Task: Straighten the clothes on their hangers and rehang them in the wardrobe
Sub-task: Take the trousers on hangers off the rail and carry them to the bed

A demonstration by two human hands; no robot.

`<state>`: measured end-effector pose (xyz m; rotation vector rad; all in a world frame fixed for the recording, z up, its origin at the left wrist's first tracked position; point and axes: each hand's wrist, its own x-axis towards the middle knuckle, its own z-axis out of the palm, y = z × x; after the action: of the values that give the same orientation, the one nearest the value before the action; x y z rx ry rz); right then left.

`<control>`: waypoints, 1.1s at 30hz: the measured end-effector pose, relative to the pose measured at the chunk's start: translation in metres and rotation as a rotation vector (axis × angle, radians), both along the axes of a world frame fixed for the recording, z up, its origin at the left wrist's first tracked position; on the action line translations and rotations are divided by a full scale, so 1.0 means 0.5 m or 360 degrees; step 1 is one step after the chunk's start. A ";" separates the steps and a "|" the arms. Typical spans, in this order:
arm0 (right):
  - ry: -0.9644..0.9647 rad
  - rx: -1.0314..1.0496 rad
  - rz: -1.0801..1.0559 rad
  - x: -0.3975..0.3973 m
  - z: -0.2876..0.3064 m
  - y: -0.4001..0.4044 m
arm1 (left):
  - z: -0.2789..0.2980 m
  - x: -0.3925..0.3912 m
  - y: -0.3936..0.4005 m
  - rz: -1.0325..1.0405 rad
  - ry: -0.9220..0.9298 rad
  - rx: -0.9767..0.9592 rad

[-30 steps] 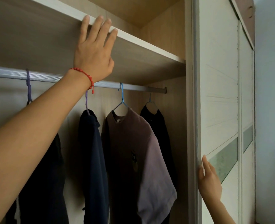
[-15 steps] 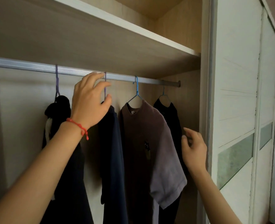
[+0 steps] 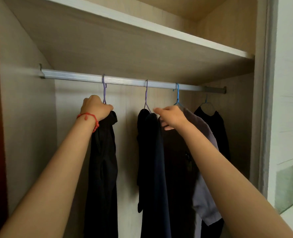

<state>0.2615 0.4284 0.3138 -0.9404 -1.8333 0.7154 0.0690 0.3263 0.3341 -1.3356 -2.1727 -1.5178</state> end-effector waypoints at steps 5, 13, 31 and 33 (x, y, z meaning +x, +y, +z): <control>-0.0242 -0.0068 -0.0109 -0.042 0.018 0.005 | 0.006 -0.017 0.004 -0.0054 -0.0171 -0.0131; -0.0609 0.0050 -0.0438 -0.078 0.011 0.004 | -0.008 -0.018 0.011 -0.0128 -0.0283 -0.0242; 0.0298 0.0143 -0.0224 -0.046 0.005 0.055 | -0.020 -0.024 0.081 -0.0078 -0.0251 0.0183; 0.0279 0.0250 -0.0257 -0.033 0.005 0.057 | -0.013 -0.015 0.088 -0.0099 -0.0251 0.0279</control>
<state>0.2450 0.4567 0.3165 -0.8828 -1.6148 0.5285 0.0617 0.3702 0.3274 -1.2770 -2.0450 -1.8473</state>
